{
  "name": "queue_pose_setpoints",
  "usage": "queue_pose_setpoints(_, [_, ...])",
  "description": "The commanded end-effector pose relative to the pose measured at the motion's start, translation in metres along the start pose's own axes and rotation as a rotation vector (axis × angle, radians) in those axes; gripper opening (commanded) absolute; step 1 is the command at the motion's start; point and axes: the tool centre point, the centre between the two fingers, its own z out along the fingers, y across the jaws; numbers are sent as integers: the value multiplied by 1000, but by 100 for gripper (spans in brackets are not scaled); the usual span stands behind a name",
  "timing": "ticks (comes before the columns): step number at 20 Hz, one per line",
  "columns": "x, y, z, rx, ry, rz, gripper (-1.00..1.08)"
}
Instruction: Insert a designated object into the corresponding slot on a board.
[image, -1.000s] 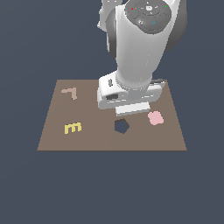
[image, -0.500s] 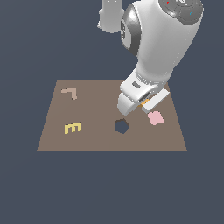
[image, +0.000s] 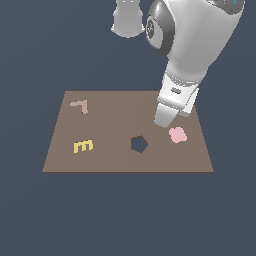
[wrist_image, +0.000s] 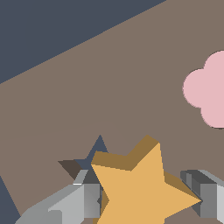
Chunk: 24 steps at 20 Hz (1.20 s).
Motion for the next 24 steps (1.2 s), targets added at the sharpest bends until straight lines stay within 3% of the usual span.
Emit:
queue_pose_setpoints(1, [0,-8,0,0,0,-75,-100])
queue_pose_setpoints(10, [-2,-24,-1,0,-1,-229,-100])
queue_pose_setpoints(23, [-3,-26,9,0,-2,-256,-100])
queue_pose_setpoints(24, [-3,-26,9,0,-2,-256,100])
